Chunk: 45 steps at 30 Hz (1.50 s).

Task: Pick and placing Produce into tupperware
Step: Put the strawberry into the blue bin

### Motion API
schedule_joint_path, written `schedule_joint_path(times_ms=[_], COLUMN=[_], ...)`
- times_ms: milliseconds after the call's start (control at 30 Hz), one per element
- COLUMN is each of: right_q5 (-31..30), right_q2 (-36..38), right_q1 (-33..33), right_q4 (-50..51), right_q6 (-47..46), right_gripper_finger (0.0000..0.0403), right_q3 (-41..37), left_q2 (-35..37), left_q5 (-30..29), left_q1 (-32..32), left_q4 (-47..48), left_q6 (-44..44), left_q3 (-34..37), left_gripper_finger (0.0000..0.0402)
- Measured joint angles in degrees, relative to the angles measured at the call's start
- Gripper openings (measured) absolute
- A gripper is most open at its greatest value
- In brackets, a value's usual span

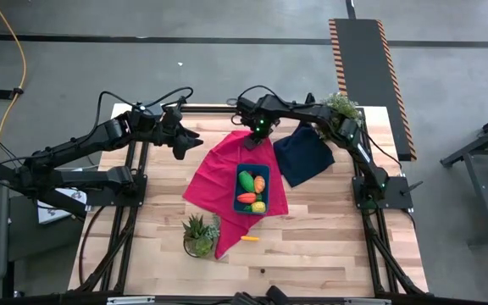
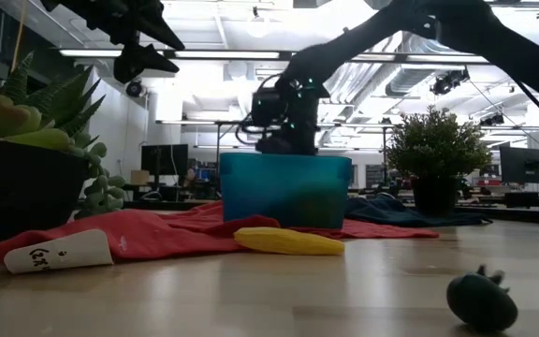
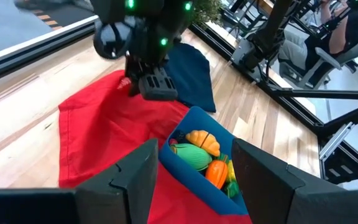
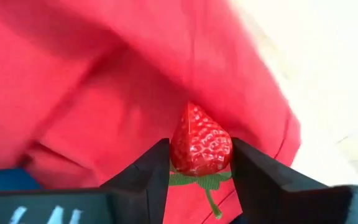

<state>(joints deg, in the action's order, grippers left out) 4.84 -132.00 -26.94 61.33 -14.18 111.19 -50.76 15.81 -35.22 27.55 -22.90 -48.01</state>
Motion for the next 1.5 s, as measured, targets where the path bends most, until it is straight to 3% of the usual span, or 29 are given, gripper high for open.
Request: schedule_joint_path(times_ms=[233, 500, 967, 1500], right_q5=[0.73, 7.13, 7.61, 1.68], right_q2=[0.04, 0.09, 0.11, 9.69], right_q1=[0.36, 4.30, 11.68, 11.63], right_q4=[2.24, 4.23, 10.57, 19.11], right_q6=[0.54, 5.14, 8.14, 8.70], right_gripper_finger=[0.0138, 0.0138, 0.0138, 0.0138], right_q3=[8.25, 14.28, 23.61, 22.72], left_q2=[0.00, 0.00, 0.00, 0.02], left_q5=[0.00, 0.00, 0.14, 1.58], left_q1=[0.02, -0.01, -0.01, -0.01], left_q4=[0.00, 0.02, 0.05, 2.75], left_q6=[0.11, 0.11, 0.60, 1.66], left_q3=[0.00, 0.00, 0.00, 0.00], left_gripper_finger=[0.0193, 0.0193, 0.0193, 0.0193])
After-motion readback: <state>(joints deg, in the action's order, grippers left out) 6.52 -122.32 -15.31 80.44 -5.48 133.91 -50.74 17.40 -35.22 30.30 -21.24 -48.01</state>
